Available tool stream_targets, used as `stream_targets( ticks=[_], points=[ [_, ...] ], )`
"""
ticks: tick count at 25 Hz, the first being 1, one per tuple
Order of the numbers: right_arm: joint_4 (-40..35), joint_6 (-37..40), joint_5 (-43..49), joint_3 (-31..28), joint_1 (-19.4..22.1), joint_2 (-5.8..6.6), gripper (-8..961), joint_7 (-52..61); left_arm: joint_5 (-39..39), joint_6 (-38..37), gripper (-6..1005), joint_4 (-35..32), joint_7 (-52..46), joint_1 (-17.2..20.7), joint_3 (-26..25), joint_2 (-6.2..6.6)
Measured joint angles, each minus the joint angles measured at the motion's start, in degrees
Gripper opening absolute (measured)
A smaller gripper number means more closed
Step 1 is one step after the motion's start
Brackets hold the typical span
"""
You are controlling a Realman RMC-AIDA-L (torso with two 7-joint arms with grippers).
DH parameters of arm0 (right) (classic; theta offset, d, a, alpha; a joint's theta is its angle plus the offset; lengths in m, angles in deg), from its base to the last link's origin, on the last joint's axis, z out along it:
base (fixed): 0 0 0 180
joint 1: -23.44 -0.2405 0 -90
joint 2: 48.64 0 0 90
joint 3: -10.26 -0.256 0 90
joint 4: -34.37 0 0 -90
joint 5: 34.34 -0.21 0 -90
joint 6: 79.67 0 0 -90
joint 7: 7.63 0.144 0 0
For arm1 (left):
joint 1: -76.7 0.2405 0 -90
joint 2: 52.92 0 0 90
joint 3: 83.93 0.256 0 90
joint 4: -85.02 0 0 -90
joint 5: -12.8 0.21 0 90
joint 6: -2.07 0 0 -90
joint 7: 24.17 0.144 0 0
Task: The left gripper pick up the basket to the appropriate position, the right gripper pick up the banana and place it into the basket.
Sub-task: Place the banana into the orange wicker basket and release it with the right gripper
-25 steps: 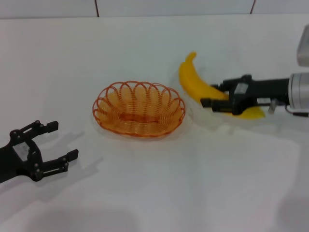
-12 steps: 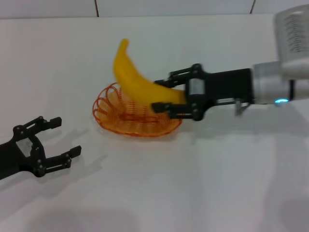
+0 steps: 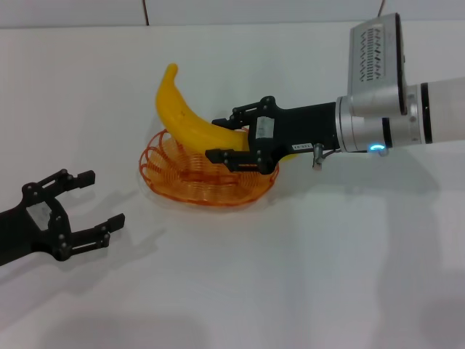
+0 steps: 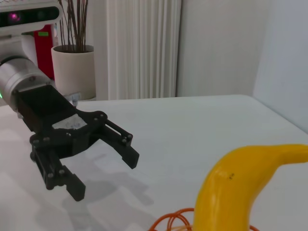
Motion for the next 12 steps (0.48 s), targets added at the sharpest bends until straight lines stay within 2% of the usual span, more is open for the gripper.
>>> stream_targets(
  ticks=[10,12],
  points=[
    [2.3,-2.0,-1.1,0.5,-1.0,-0.17,509,1.6,0.0,0.0,879,0.9,0.0,-0.5,-0.2,0.07],
    [2.4,-2.4,-1.5,0.7,-1.2,-0.15,590,2.1,0.0,0.0,878,0.9,0.0,-0.5,-0.2,0.08]
  ],
)
